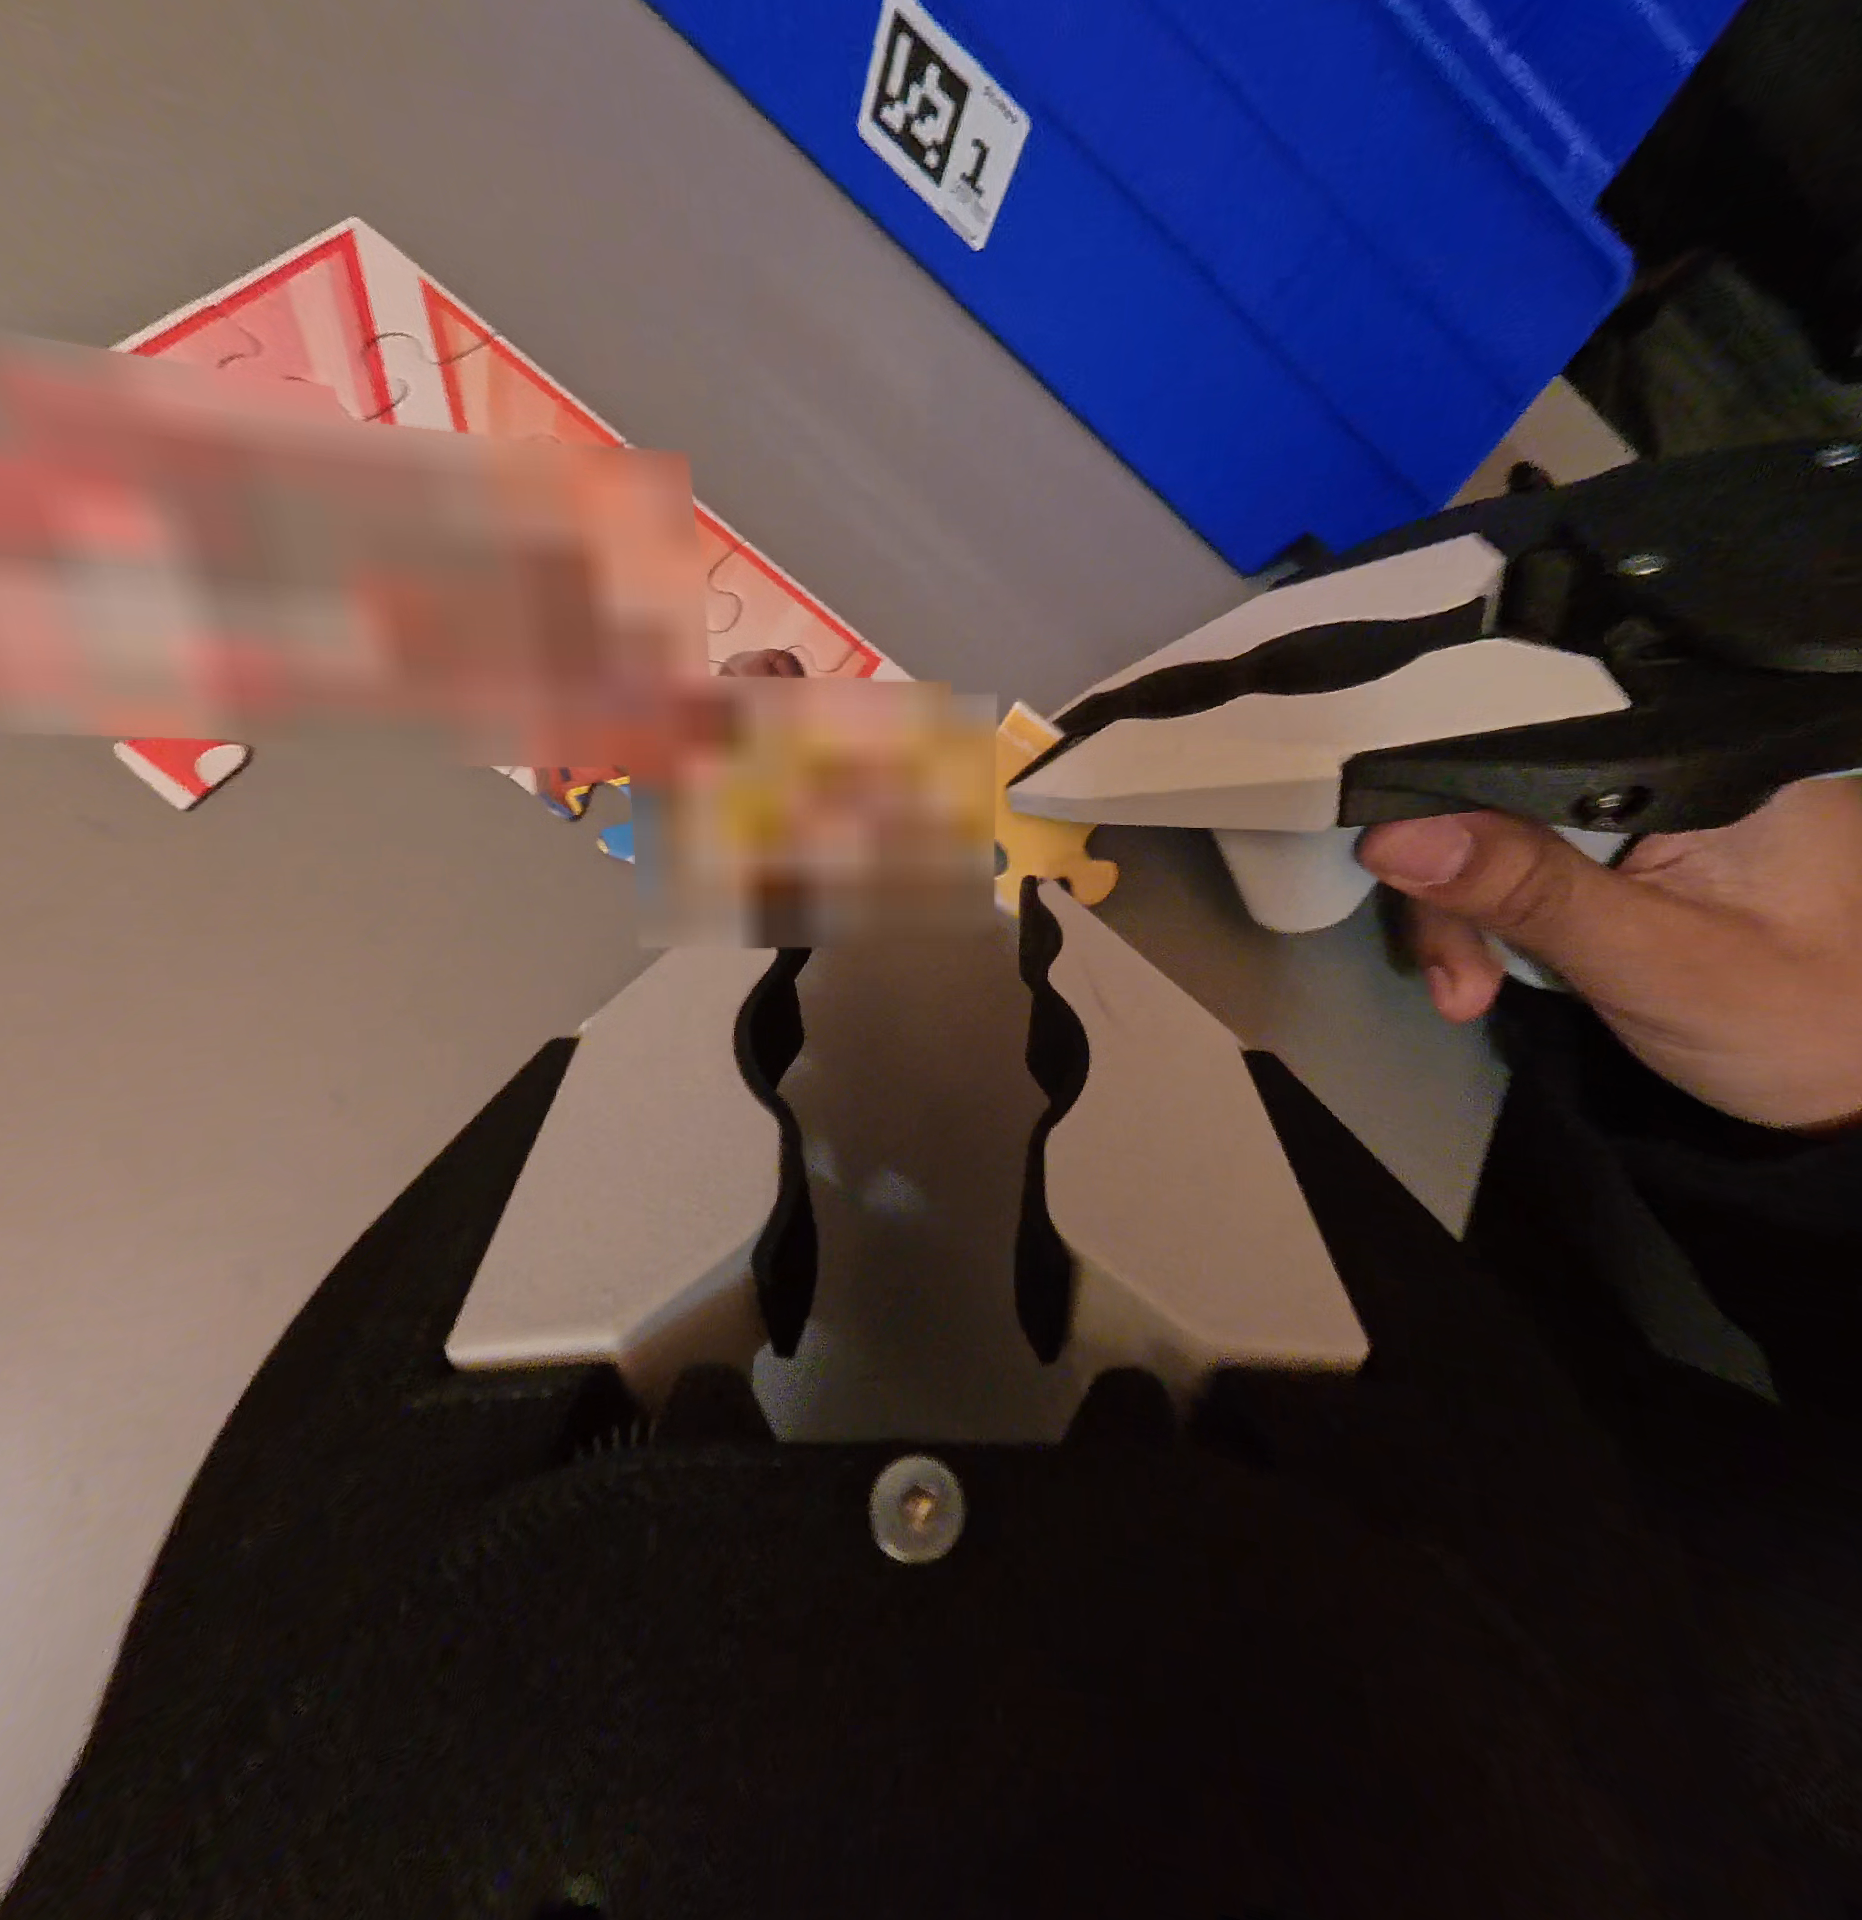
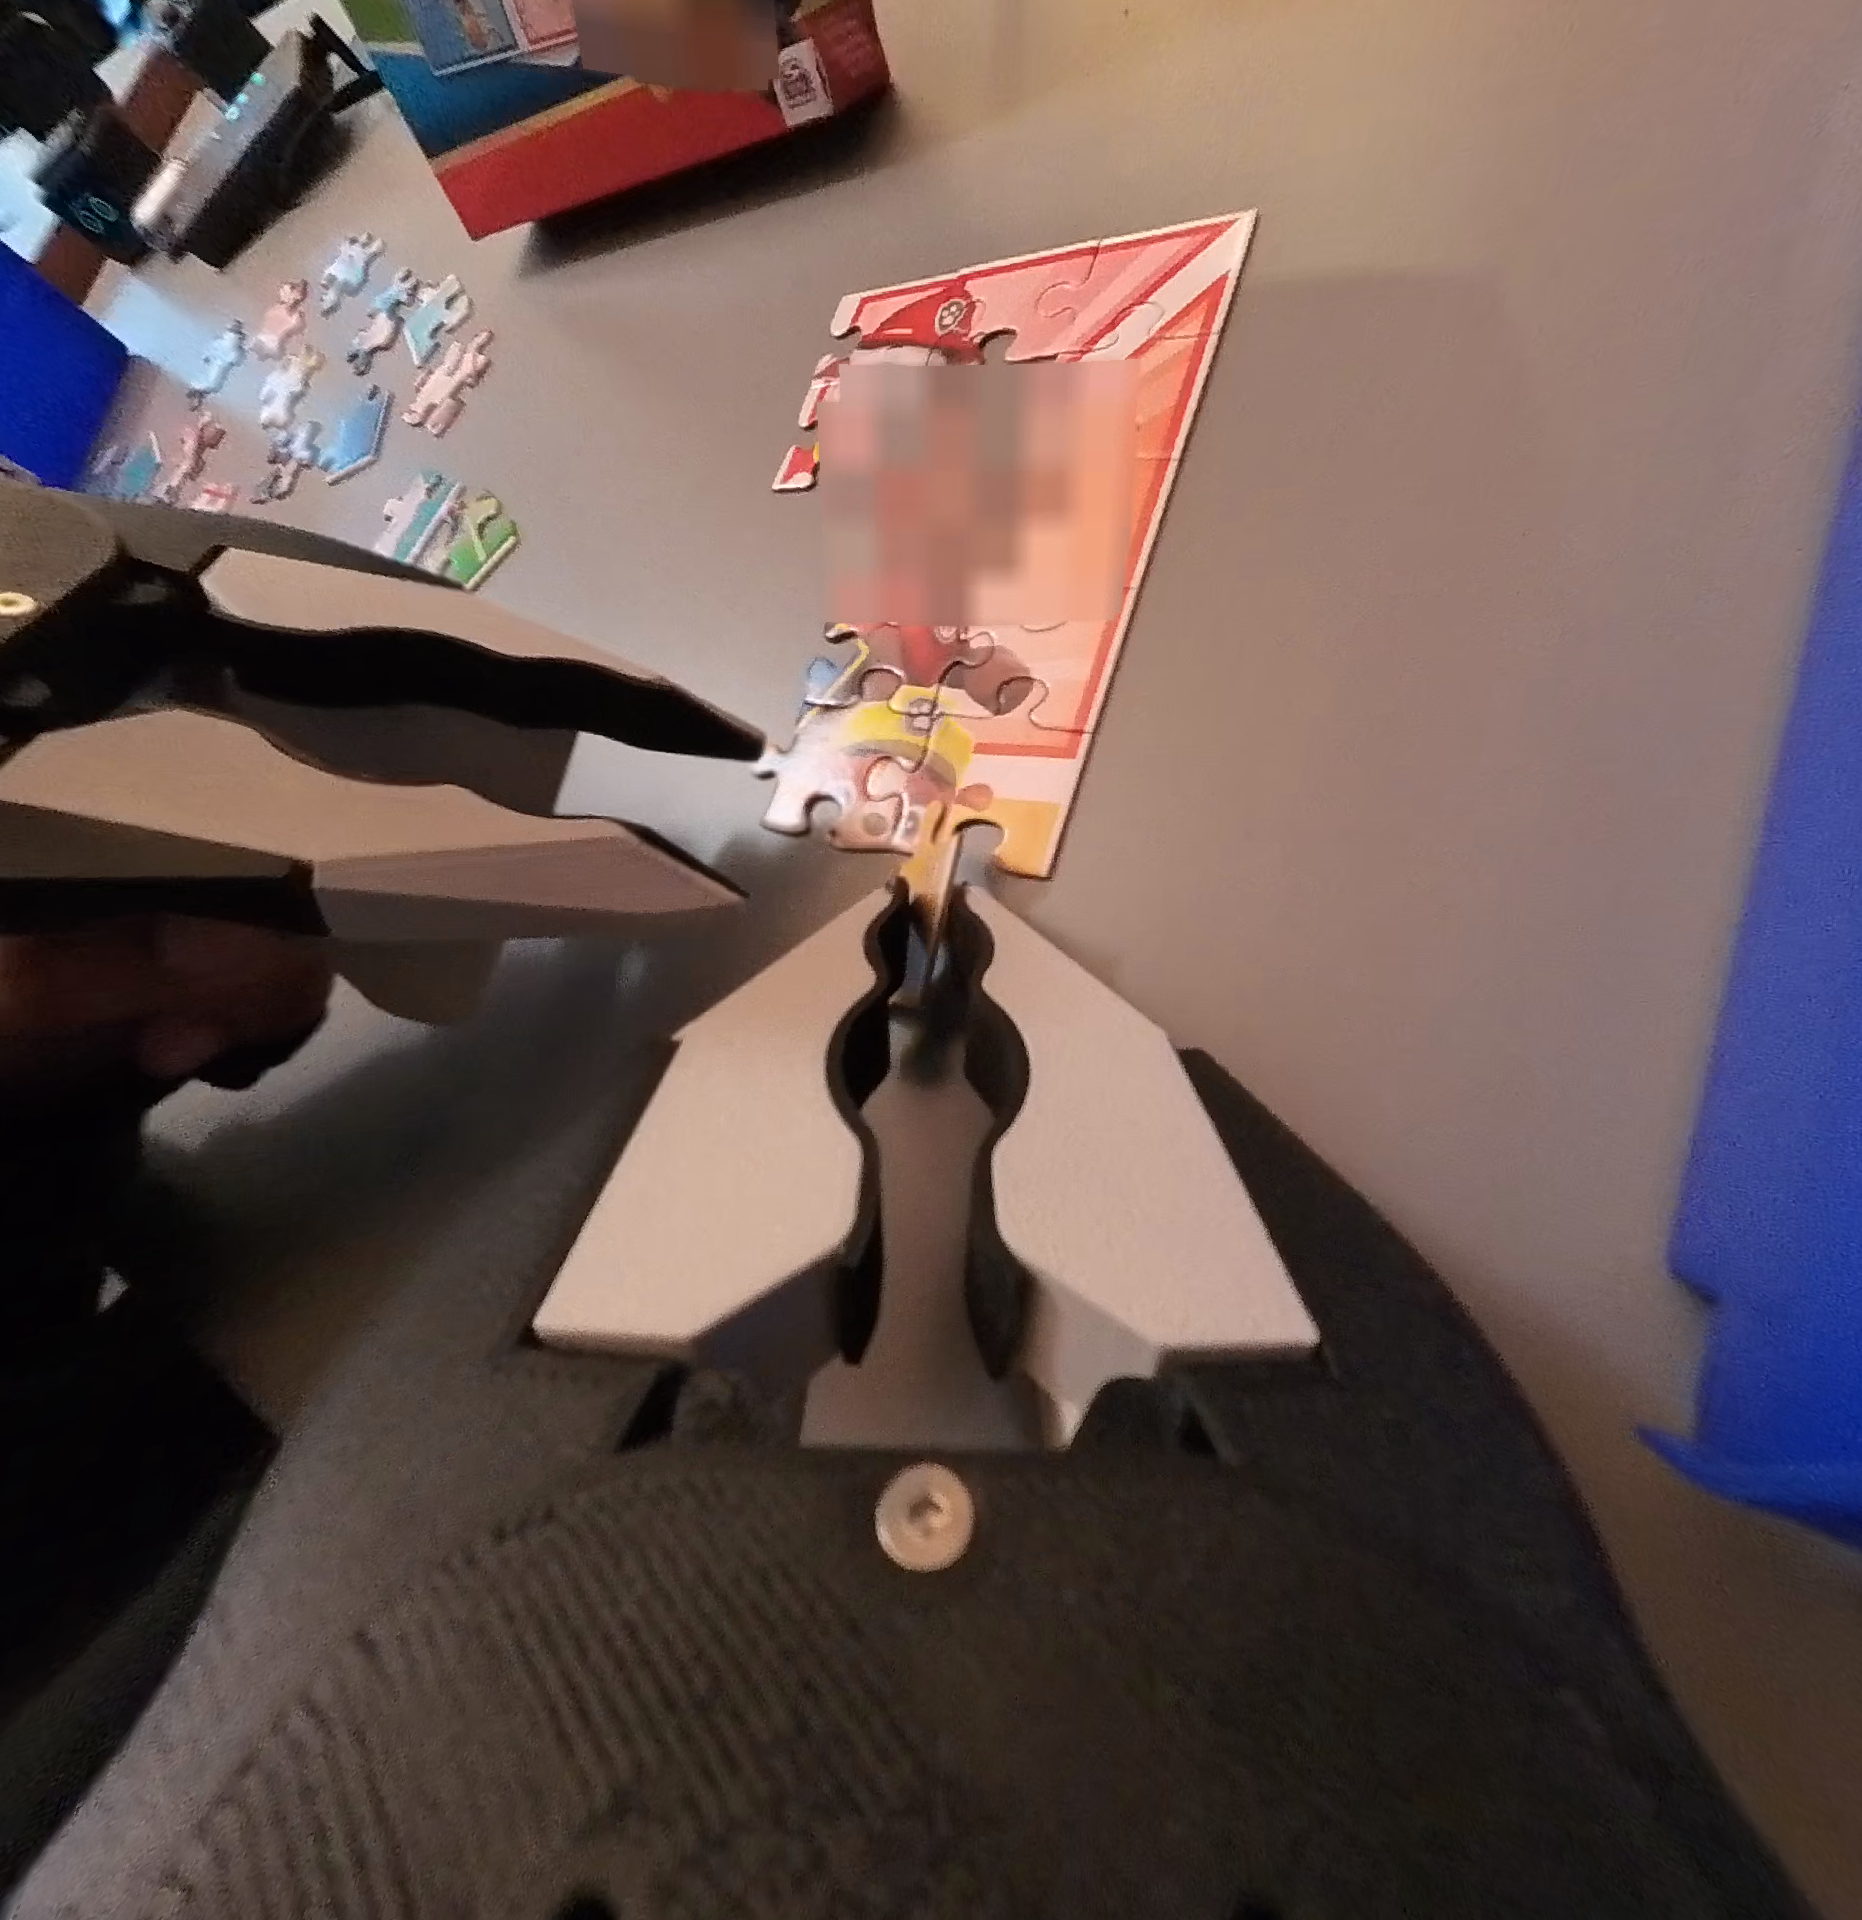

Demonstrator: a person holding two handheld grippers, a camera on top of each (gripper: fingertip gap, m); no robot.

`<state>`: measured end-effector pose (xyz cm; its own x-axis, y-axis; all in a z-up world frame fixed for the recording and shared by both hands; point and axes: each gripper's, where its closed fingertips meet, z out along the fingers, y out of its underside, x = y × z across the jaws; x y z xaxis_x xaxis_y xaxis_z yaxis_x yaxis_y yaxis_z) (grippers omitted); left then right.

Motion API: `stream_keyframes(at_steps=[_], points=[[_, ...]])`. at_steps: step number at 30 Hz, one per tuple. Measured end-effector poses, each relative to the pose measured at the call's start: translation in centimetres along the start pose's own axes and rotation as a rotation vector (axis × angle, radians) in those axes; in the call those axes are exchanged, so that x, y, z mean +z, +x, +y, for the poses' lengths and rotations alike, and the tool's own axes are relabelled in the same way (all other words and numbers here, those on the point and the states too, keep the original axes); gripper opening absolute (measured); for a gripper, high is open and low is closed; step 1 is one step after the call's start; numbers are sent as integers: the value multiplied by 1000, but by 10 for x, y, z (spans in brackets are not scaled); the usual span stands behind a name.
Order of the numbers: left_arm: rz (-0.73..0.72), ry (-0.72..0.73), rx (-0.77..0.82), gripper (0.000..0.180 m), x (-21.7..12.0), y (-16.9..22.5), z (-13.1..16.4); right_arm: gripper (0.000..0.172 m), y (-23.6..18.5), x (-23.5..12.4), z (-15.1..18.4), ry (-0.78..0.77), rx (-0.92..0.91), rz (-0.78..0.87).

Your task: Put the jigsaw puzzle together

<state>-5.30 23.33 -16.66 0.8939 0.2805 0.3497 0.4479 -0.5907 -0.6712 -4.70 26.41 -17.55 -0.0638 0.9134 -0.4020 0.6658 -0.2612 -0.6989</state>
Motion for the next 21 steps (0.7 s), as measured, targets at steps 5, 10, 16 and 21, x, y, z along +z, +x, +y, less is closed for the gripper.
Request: stream_keyframes(at_steps=[5,10,16,21], points=[[-108,-64,100,36,8,-9,12,13,15,0,1,7,-107,139],[-129,-39,100,33,3,-12,10,34,22,-9,5,6,-217,275],[-182,-54,105,29,2,-27,10,33,10,-6,14,-2,-177,191],[-194,-73,78,13,8,-30,13,33,3,-3,13,13,-174,154]])
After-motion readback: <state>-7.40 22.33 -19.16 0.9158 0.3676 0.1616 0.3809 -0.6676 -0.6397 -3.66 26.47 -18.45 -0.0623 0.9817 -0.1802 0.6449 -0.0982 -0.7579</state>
